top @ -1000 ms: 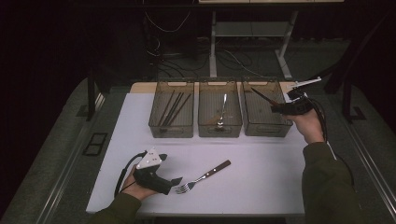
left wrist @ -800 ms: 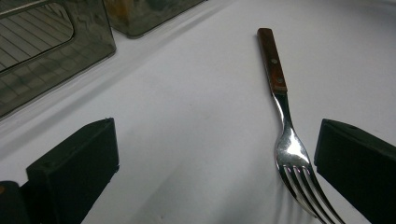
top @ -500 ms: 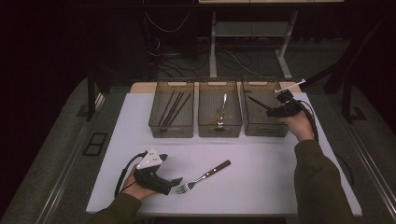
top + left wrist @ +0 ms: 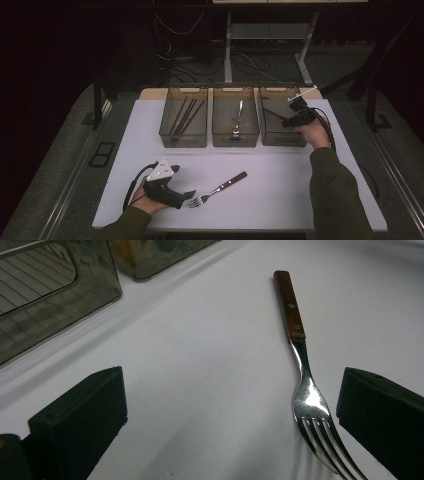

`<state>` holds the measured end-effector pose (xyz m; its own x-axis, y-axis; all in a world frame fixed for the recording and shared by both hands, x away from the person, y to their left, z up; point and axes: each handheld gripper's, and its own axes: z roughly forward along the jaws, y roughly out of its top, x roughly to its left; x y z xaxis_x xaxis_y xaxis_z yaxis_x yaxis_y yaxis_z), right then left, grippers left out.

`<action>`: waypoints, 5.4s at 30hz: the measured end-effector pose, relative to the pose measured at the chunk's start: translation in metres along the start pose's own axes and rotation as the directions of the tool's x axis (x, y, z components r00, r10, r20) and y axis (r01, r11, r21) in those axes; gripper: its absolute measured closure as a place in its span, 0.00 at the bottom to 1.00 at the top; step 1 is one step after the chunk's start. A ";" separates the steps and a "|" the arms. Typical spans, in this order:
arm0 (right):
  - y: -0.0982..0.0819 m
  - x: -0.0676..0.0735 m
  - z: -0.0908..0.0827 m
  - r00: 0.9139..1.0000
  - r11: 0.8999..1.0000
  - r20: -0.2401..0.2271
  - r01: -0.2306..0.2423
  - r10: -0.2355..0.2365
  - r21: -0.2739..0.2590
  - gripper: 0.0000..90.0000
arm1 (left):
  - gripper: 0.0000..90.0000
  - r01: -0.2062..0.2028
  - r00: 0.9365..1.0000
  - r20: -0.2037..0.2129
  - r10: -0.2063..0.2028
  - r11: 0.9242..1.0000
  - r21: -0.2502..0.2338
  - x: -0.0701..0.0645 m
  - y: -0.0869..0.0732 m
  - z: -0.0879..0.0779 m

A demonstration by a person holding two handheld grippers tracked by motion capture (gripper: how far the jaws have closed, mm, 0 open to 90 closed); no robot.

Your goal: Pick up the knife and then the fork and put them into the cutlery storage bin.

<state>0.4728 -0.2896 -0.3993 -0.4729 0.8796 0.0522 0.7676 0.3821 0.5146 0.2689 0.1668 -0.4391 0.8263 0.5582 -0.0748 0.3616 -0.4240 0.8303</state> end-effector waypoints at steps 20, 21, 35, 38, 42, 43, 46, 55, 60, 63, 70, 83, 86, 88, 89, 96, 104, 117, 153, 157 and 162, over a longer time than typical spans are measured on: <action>-0.001 -0.005 -0.017 1.000 0.994 -0.014 -0.016 0.015 -0.108 0.54 | 0.00 0.002 1.000 0.001 -0.002 1.000 0.001 0.000 0.000 0.000; -0.001 -0.005 -0.020 0.999 0.992 -0.032 -0.025 0.021 -0.122 0.52 | 0.00 0.001 1.000 0.002 -0.001 1.000 0.002 0.000 0.000 0.000; -0.026 0.018 -0.066 0.987 0.938 -0.145 0.016 -0.070 -0.346 0.27 | 0.00 0.002 1.000 0.010 -0.002 1.000 0.012 -0.001 -0.001 0.001; -0.034 0.026 -0.074 0.984 0.931 -0.146 0.038 -0.097 -0.362 0.22 | 0.00 0.009 1.000 0.007 -0.009 1.000 0.015 0.000 -0.001 0.001; -0.048 0.036 -0.082 0.982 0.920 -0.132 0.077 -0.138 -0.385 0.21 | 0.00 0.018 1.000 0.000 -0.018 1.000 0.021 0.000 -0.001 0.001; -0.053 0.039 -0.085 0.981 0.914 -0.126 0.084 -0.145 -0.396 0.21 | 0.00 0.021 1.000 0.000 -0.021 1.000 0.022 0.000 -0.001 0.001; -0.068 0.044 -0.087 0.980 0.903 -0.144 0.066 -0.140 -0.425 0.20 | 0.00 0.023 1.000 0.000 -0.023 0.999 0.026 0.000 -0.001 0.001; -0.111 0.063 -0.082 0.975 0.892 -0.161 0.066 -0.153 -0.447 0.20 | 0.00 0.036 0.999 -0.010 -0.035 0.999 0.033 0.001 0.003 0.002; -0.128 0.071 -0.075 0.974 0.897 -0.167 0.070 -0.156 -0.436 0.20 | 0.04 0.033 0.999 -0.013 -0.033 0.999 0.035 -0.001 0.008 0.003; -0.137 0.076 -0.069 0.974 0.903 -0.153 0.087 -0.165 -0.420 0.20 | 0.07 0.032 0.999 -0.013 -0.031 0.999 0.035 -0.003 0.012 0.005; -0.159 0.088 -0.060 0.973 0.911 -0.151 0.102 -0.175 -0.400 0.20 | 0.16 0.024 1.000 0.006 -0.025 0.998 0.054 -0.006 0.021 0.010; -0.179 0.103 -0.058 0.966 0.910 -0.176 0.107 -0.191 -0.401 0.16 | 0.41 0.004 0.995 0.096 -0.016 0.993 0.118 -0.025 0.039 0.040; -0.180 0.105 -0.056 0.963 0.912 -0.185 0.109 -0.196 -0.396 0.16 | 0.50 -0.007 0.994 0.108 -0.008 0.990 0.138 -0.031 0.044 0.051; -0.179 0.106 -0.055 0.962 0.912 -0.183 0.118 -0.203 -0.393 0.16 | 0.55 -0.021 0.994 0.109 0.004 0.988 0.154 -0.034 0.047 0.059; -0.179 0.106 -0.055 0.962 0.911 -0.181 0.120 -0.205 -0.394 0.16 | 0.56 -0.029 0.994 0.109 0.011 0.986 0.163 -0.035 0.049 0.062; -0.179 0.104 -0.056 0.963 0.908 -0.179 0.116 -0.202 -0.402 0.16 | 0.68 -0.063 0.994 0.099 0.042 0.974 0.219 -0.043 0.051 0.078; -0.178 0.104 -0.056 0.962 0.907 -0.179 0.118 -0.205 -0.403 0.16 | 0.77 -0.063 0.993 0.109 0.037 0.966 0.251 -0.043 0.050 0.083; -0.178 0.103 -0.055 0.962 0.907 -0.180 0.117 -0.204 -0.404 0.16 | 0.83 -0.145 0.987 0.110 0.119 0.949 0.278 -0.048 0.050 0.087; -0.170 0.114 -0.054 0.914 0.893 -0.245 0.209 -0.324 -0.400 0.16 | 0.86 -0.242 0.951 0.260 0.167 0.926 0.291 -0.047 0.055 0.089; -0.170 0.114 -0.054 0.915 0.893 -0.242 0.209 -0.322 -0.399 0.16 | 0.84 -0.235 0.954 0.251 0.166 0.933 0.273 -0.048 0.054 0.090; -0.170 0.114 -0.054 0.916 0.893 -0.242 0.208 -0.321 -0.398 0.16 | 0.82 -0.268 0.950 0.231 0.209 0.927 0.264 -0.053 0.054 0.092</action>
<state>0.2653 -0.2697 -0.4350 -0.7843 0.6139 0.0893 0.4146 0.4117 0.8116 0.2846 0.0492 -0.4410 0.9606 0.2767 -0.0252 0.2273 -0.7308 0.6436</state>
